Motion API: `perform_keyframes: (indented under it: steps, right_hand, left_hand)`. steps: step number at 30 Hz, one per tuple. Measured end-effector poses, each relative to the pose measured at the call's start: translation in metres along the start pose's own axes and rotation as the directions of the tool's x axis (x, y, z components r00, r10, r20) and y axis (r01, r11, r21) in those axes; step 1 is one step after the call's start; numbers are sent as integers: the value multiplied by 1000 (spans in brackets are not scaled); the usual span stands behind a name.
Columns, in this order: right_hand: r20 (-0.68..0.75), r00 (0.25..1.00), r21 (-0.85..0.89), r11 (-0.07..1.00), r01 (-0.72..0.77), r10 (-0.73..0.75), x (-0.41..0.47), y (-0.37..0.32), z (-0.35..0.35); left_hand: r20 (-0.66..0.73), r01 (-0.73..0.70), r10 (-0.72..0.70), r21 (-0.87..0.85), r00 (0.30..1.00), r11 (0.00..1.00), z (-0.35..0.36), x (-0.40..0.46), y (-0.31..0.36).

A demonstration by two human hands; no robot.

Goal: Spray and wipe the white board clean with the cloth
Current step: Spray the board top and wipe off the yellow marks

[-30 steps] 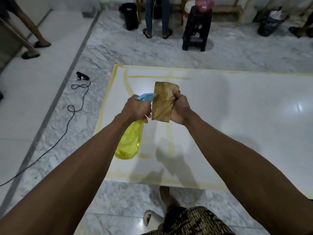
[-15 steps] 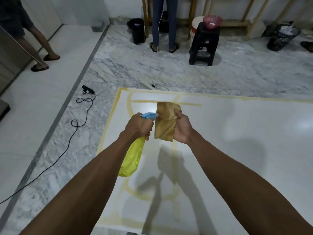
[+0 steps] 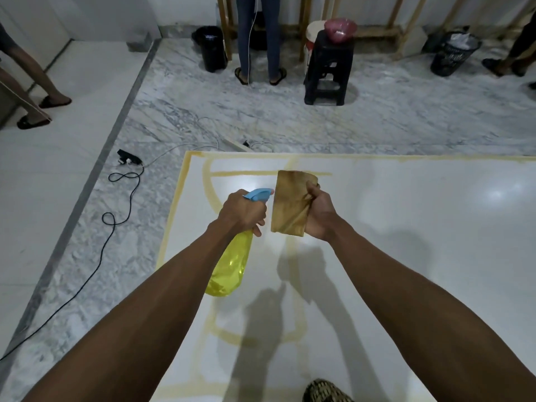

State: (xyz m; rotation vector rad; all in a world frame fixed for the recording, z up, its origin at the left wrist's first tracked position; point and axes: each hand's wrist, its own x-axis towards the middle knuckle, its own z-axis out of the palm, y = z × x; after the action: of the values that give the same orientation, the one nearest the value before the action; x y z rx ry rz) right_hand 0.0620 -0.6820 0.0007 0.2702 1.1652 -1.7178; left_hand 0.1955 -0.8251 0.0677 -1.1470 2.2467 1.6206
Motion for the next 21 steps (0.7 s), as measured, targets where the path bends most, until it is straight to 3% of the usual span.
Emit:
perform_keyframes:
  steps: [2,4,6,8,11,14,16,21]
  right_hand:
    - [-158,985,-147,988,52,-75,10,-22,-19]
    - [-267,946,-416,908,59,-184,21,-46,-36]
    - [-326,888,-677,736,21,-326,37,-69,-53]
    - [-320,802,-870,493,-37,-504,59,-90,-66]
    - [-315,732,-929,353,-109,-604,103,-110,-77]
    - [-248,811,-967,192,-170,-529,155,-88,-75]
    - [-289,820,-957,151,-246,-495,187,-56,-64]
    - [-310,738,-930,30,-367,-599,223,-11,-39]
  left_hand:
    - [3,-32,33,-36,999,999,3,13,7]
    - [-6,-65,65,-88,998,994,5,26,16]
    - [-7,-77,77,-131,997,988,11,46,24]
    - [-4,-82,82,-149,997,985,18,66,30]
    - [-12,-91,90,-163,996,983,27,98,30]
    - [-25,-100,98,-165,995,981,33,126,22]
    - [-38,-95,90,-171,995,981,33,139,11]
    - [-63,-56,47,-152,997,987,16,148,-17]
